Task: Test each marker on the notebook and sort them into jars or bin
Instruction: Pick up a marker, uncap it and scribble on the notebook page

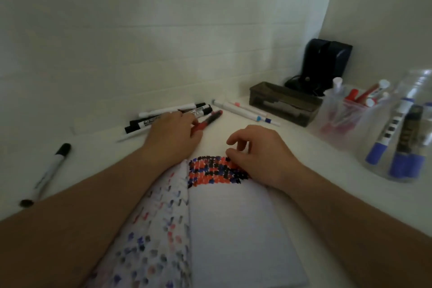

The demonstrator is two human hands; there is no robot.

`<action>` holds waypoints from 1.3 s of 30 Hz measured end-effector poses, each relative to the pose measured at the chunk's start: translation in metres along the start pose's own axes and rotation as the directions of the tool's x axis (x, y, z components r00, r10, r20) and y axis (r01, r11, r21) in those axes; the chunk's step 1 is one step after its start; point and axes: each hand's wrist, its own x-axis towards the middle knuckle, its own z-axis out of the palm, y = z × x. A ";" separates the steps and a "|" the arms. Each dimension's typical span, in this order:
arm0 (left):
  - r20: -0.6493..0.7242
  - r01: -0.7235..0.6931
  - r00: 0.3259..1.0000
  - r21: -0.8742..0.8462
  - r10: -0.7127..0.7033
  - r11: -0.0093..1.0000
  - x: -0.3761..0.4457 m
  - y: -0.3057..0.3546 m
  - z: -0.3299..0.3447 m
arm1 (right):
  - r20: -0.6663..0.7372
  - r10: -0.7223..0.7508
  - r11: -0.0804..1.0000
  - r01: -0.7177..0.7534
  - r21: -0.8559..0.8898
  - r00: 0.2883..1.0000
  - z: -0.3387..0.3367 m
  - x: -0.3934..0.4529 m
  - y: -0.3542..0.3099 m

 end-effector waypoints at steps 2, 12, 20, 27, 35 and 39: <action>0.027 -0.027 0.999 0.017 0.026 1.000 0.002 0.000 0.000 | -0.038 -0.008 0.999 0.009 0.033 0.999 0.000 0.000 0.004; -0.296 -0.167 0.938 0.060 0.178 0.984 0.000 0.012 -0.004 | -0.093 0.137 0.941 -0.101 0.323 0.986 -0.006 0.000 0.009; -0.319 -0.578 0.790 -0.100 0.524 0.810 -0.023 0.044 -0.019 | -0.094 0.113 0.528 0.021 0.849 0.989 -0.025 -0.010 0.004; -0.120 -0.545 0.828 -0.401 0.547 0.737 -0.033 0.056 -0.013 | -0.027 0.125 0.483 -0.037 0.875 0.992 -0.014 -0.019 -0.010; 0.020 -0.406 0.876 -0.508 0.482 0.759 -0.034 0.054 -0.021 | 0.071 0.018 0.465 -0.071 0.883 0.997 -0.025 -0.015 0.000; 0.296 -0.291 0.856 -0.402 0.424 0.868 -0.034 0.049 -0.023 | 0.148 0.009 0.435 -0.137 0.890 0.989 -0.066 -0.014 0.025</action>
